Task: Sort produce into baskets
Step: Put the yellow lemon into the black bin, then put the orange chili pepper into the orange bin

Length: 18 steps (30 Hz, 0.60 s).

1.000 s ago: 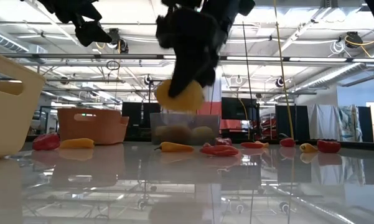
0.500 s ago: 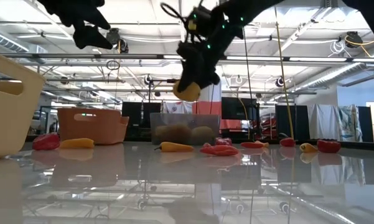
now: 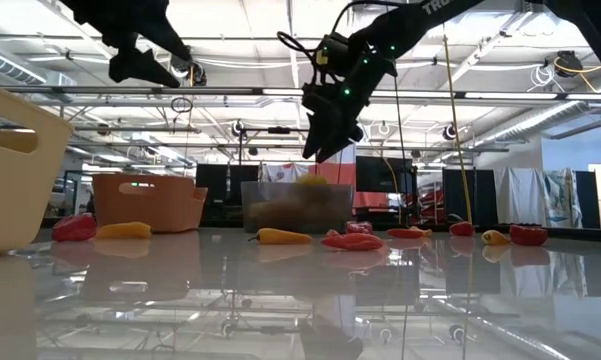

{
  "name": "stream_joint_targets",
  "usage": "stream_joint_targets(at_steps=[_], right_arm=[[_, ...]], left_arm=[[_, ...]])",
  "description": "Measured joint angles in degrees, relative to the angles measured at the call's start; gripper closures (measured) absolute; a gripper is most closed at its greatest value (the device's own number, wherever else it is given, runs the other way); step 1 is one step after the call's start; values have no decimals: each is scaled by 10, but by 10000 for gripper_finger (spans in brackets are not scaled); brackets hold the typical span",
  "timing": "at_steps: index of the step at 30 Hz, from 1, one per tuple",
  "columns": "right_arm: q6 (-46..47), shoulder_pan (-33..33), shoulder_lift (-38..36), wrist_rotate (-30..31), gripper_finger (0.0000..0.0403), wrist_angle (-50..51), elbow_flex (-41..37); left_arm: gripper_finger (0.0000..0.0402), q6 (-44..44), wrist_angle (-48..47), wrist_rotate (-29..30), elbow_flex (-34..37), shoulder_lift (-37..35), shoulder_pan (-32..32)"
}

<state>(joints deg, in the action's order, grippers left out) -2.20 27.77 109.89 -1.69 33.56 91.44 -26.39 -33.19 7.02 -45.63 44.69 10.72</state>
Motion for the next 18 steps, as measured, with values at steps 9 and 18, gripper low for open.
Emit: stream_joint_targets(at_steps=[9,18], right_arm=[[-21,-1,0,0,94,8,0],[22,-5,0,0,94,55,0]], left_arm=[[91,-33,5,13,0,0,0],[91,-33,29,14,0,0,0]])
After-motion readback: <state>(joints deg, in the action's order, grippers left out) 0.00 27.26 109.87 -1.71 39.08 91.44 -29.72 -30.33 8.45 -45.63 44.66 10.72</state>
